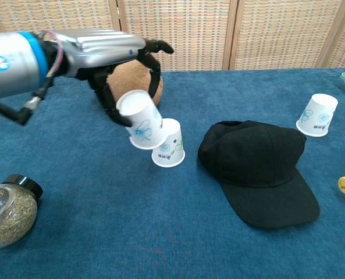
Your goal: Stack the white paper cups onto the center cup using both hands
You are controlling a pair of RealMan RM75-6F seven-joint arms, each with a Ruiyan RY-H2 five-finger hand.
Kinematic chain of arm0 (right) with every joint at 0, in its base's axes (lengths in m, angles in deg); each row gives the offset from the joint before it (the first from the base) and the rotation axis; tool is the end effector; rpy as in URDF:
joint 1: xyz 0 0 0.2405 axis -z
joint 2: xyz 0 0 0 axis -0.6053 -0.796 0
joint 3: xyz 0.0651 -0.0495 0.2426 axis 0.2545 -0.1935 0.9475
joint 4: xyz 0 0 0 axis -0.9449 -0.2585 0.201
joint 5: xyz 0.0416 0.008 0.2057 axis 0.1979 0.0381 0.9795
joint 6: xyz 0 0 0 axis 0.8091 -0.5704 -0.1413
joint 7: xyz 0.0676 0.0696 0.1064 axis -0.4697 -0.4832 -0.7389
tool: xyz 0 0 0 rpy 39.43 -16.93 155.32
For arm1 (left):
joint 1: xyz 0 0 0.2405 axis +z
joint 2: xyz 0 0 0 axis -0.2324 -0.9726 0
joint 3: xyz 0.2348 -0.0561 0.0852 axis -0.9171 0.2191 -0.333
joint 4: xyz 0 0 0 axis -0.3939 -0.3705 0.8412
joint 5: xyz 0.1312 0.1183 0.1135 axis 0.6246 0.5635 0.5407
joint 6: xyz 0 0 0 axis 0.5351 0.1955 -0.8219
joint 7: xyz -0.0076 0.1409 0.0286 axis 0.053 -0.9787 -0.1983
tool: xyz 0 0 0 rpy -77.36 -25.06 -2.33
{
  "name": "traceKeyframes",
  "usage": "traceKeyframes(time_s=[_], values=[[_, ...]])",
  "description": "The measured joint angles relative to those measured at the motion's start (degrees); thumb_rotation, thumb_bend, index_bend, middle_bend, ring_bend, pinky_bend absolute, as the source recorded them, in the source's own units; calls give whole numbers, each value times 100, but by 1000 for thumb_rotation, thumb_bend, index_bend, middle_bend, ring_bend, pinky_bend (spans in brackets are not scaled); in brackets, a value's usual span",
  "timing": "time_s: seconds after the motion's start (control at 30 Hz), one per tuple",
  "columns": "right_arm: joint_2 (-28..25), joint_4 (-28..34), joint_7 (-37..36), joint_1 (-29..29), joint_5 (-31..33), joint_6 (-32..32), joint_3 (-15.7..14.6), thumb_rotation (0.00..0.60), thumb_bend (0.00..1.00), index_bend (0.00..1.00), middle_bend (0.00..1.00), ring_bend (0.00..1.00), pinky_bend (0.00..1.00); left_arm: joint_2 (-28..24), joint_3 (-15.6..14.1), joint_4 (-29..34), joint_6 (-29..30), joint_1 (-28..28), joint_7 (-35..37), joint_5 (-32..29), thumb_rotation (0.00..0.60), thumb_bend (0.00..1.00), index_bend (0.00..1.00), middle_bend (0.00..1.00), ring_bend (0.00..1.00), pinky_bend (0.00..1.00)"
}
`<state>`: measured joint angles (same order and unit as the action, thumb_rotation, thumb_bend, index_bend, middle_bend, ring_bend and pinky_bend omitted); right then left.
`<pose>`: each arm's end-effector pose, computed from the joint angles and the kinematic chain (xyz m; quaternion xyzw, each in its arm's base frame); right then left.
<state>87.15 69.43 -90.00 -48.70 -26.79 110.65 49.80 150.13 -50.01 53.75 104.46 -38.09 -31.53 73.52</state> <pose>-0.3275 -0.2486 0.1646 0.5150 -0.4399 0.4550 0.5781 -0.0444 0.3229 0.0174 -0.8212 -0.2295 -0.3785 0.3601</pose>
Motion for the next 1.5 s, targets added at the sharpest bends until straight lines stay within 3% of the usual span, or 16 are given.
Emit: traceKeyframes(time_s=[0.5, 0.6, 0.77, 0.9, 1.07, 1.27, 1.5], values=[[50, -258, -242, -55, 179, -237, 66, 600, 97, 73, 0, 0, 0, 720, 157, -975, -150, -873, -348, -880, 600, 149, 483, 0, 0, 44], [46, -266, -274, -45, 187, -212, 87, 600, 98, 72, 0, 0, 0, 777, 144, -1088, -210, -961, -355, -1059, 600, 139, 398, 0, 0, 38], [52, -312, -311, -44, 220, -258, 90, 600, 97, 72, 0, 0, 0, 773, 54, -1137, -335, -1119, -432, -1480, 600, 119, 175, 0, 0, 1], [60, -326, -315, -59, 215, -297, 82, 600, 98, 73, 0, 0, 0, 711, -2, -1067, -222, -1120, -376, -1582, 600, 118, 152, 0, 0, 0], [74, -301, -261, -67, 162, -283, 59, 600, 98, 73, 0, 0, 0, 515, -48, -770, 192, -831, -46, -1453, 600, 118, 156, 0, 0, 0], [99, -249, -141, -80, 120, -260, 37, 600, 98, 80, 0, 0, 0, 103, -328, -166, 1034, -113, 426, -799, 600, 117, 152, 0, 0, 0], [153, -168, 112, -106, 43, -208, -1, 600, 97, 89, 0, 0, 0, -434, -1137, 270, 2228, 1041, 836, 345, 600, 117, 148, 0, 0, 0]])
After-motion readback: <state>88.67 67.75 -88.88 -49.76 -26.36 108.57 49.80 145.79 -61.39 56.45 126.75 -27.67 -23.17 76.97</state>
